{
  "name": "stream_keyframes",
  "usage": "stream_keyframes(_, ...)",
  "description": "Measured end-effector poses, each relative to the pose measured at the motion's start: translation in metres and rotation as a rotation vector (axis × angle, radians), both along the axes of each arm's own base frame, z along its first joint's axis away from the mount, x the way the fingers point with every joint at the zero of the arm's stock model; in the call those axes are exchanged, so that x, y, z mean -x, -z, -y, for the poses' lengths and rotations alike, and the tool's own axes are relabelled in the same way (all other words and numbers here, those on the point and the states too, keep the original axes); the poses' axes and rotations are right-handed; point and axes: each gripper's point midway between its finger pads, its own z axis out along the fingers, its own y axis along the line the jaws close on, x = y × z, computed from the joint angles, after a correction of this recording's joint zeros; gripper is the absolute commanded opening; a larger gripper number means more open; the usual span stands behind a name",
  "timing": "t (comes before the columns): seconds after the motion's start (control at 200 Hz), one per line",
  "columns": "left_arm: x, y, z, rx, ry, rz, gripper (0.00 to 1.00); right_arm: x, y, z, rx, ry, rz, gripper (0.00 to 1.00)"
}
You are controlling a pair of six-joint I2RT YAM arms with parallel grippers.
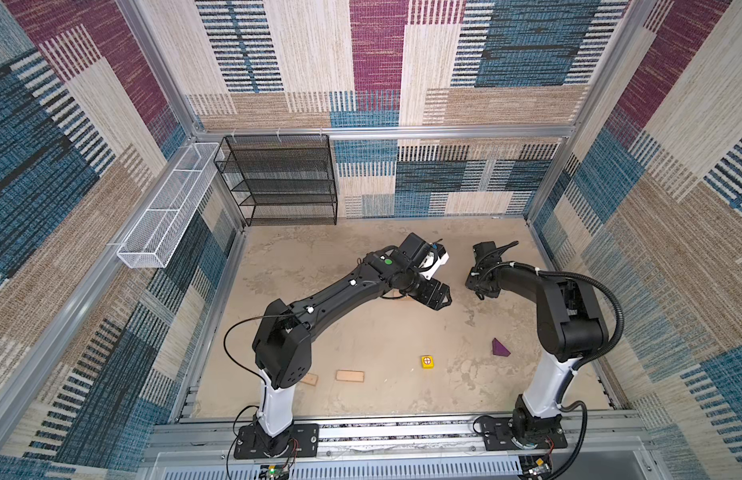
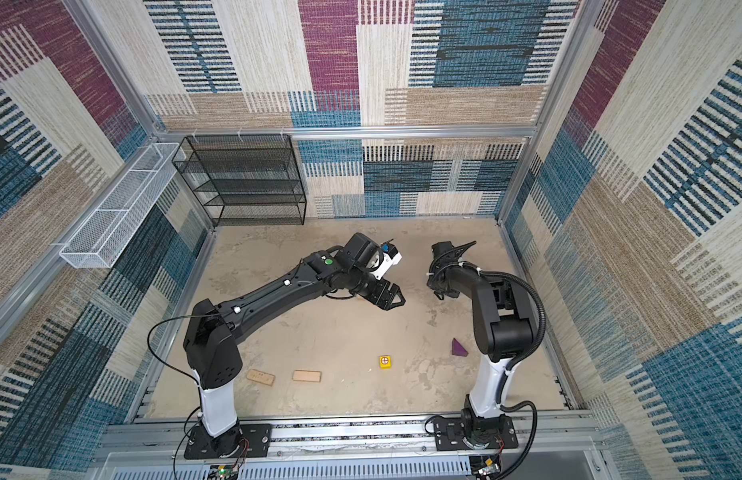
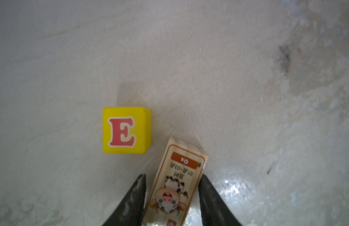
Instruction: Build the wood block tower
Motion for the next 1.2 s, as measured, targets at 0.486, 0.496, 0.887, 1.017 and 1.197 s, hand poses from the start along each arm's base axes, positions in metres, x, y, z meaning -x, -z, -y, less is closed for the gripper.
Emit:
stream_keyframes(0.486, 0.003, 0.000, -0.003, -0.001, 0.004, 0.003, 0.84, 0.029, 0.003, -0.019, -0.057, -0.098, 0.001, 0.32)
stream_keyframes(0.496, 0.003, -0.001, -0.003, -0.001, 0.004, 0.004, 0.84, 0.030, 0.003, -0.021, -0.059, -0.102, 0.001, 0.32)
stream_keyframes(0.887, 0.001, -0.018, -0.012, 0.006, -0.023, 0.065, 0.84, 0.076, 0.007, -0.110, -0.032, -0.361, -0.030, 0.34)
stream_keyframes(1.017, -0.001, -0.021, -0.013, 0.009, -0.028, 0.081, 0.84, 0.083, 0.008, -0.113, -0.037, -0.370, -0.014, 0.58)
stream_keyframes(1.197, -0.002, -0.019, -0.016, 0.001, -0.038, 0.089, 0.84, 0.085, 0.006, -0.109, -0.005, -0.369, -0.030, 0.71)
